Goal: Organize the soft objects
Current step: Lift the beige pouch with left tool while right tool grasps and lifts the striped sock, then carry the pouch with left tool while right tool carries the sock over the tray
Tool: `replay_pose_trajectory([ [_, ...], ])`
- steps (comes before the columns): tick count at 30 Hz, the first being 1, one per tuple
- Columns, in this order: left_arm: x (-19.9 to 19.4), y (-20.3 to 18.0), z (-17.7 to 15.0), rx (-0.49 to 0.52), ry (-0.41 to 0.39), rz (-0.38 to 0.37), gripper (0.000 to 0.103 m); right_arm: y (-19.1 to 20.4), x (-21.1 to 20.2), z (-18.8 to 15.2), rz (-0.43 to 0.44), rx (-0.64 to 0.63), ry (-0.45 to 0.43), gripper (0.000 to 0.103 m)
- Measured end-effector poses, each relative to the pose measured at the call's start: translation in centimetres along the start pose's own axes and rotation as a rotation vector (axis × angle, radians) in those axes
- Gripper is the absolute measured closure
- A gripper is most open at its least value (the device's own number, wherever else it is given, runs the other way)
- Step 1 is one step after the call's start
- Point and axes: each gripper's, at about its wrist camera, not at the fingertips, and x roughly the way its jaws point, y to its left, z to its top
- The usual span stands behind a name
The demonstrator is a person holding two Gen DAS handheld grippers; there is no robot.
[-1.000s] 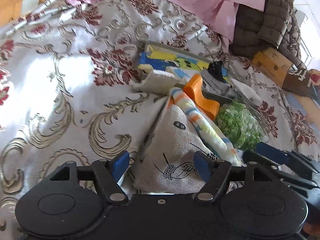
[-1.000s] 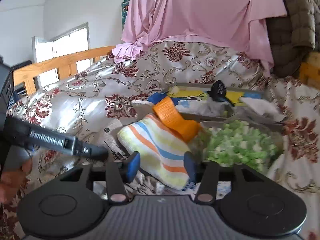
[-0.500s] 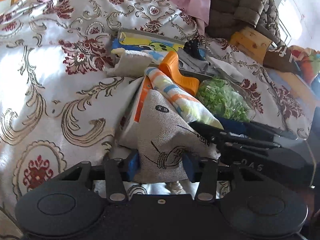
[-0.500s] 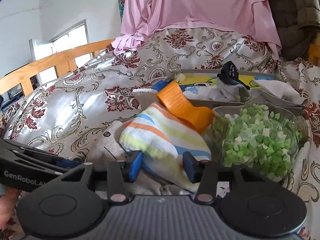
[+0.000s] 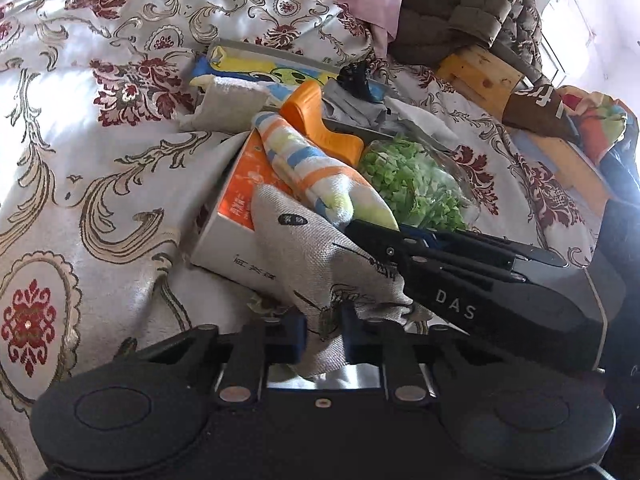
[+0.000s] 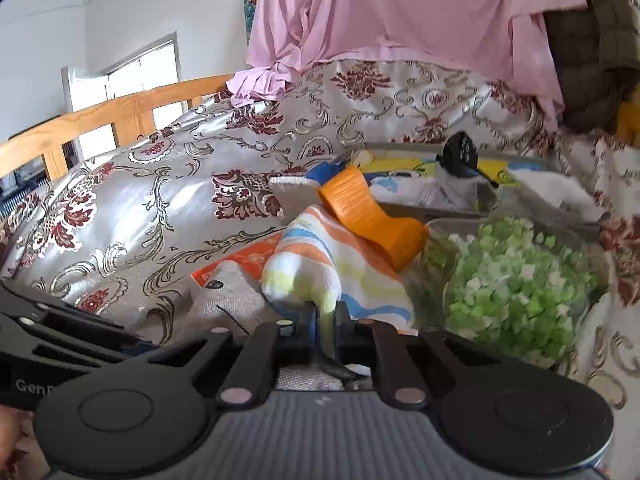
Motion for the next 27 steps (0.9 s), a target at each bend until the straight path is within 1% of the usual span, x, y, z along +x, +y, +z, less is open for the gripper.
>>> replay_pose_trajectory([
  [3, -0.5, -1.1, -0.1, 0.049, -0.019, 0.049, 0.094, 0.7, -1.0, 0.1, -0.040, -0.054, -0.030, 0.095],
  [6, -1.5, -2.5, 0.0, 0.112, -0.057, 0.113, 0.095, 1.4, -2.3, 0.3, -0.092, -0.119, -0.074, 0.095],
  [11, -3.8, -3.8, 0.2, 0.117, -0.129, 0.185, 0.096, 1.7, -4.4, 0.5, -0.141, -0.160, -0.128, 0.095],
  [14, -5.5, -4.2, 0.3, 0.095, -0.185, 0.205, 0.096, 2.1, -5.6, 0.7, -0.166, -0.194, -0.165, 0.096],
  [18, -7.5, -4.6, 0.8, 0.061, -0.237, 0.223, 0.097, 2.6, -7.3, 1.1, -0.188, -0.223, -0.224, 0.096],
  [22, -9.1, -5.0, 1.3, 0.039, -0.273, 0.234, 0.096, 2.5, -8.6, 1.6, -0.199, -0.215, -0.269, 0.096],
  [27, -10.2, -5.3, 1.9, 0.010, -0.294, 0.233, 0.096, 1.8, -9.9, 2.3, -0.197, -0.185, -0.313, 0.096],
])
